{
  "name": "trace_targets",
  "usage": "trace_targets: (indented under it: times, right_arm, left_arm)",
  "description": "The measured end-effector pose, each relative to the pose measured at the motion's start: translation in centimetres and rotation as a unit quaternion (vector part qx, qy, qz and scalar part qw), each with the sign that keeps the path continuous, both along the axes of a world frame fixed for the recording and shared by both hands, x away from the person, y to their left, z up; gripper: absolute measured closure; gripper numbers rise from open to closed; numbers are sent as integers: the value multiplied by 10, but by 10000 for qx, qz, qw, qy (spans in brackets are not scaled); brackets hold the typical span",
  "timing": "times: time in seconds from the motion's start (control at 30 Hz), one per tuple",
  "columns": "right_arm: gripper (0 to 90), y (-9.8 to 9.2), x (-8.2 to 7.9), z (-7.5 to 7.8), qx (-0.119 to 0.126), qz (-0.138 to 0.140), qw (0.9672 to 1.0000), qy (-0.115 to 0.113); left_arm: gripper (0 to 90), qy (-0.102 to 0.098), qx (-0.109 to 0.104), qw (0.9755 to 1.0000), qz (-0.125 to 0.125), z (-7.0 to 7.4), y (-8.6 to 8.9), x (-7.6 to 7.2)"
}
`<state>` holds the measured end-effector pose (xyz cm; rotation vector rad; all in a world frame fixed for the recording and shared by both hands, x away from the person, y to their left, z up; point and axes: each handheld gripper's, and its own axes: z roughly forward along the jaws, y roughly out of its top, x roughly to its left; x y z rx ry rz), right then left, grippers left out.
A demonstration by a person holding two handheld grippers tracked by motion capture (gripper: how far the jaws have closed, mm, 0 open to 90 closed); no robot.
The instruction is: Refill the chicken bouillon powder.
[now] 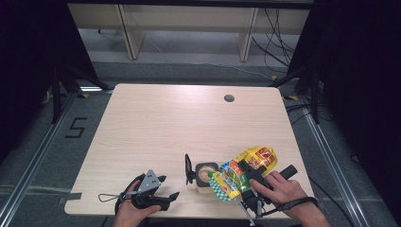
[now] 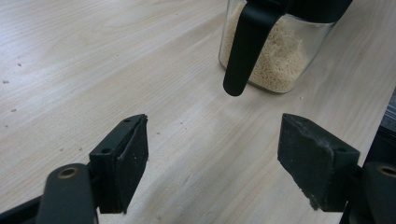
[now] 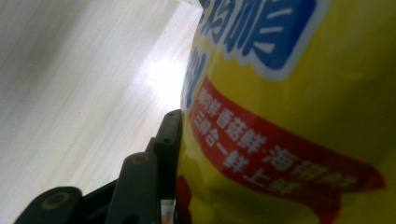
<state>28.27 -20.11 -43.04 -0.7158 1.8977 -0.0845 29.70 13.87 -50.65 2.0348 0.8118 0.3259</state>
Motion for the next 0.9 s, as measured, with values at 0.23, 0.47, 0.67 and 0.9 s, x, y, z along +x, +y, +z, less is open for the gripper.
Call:
trace_targets:
  times: [0.23, 0.47, 0.67, 0.9]
  right_arm:
    - [589, -10, 5, -1, 535, 52, 9980, 341]
    - [613, -20, 11, 0, 879, 264, 9942, 567]
    - [622, -26, 13, -3, 1386, 46, 9860, 925]
    - [638, -38, 21, -4, 1980, -50, 9694, 1448]
  left_arm:
    - [243, -10, -186, 9998, 53, -1, -1, 0]
    - [243, 3, -9, 10000, -8, 1, 1, -1]
    - [243, 14, -59, 10000, 37, 1, 1, -1]
    - [243, 5, -99, 9999, 33, 2, 1, -1]
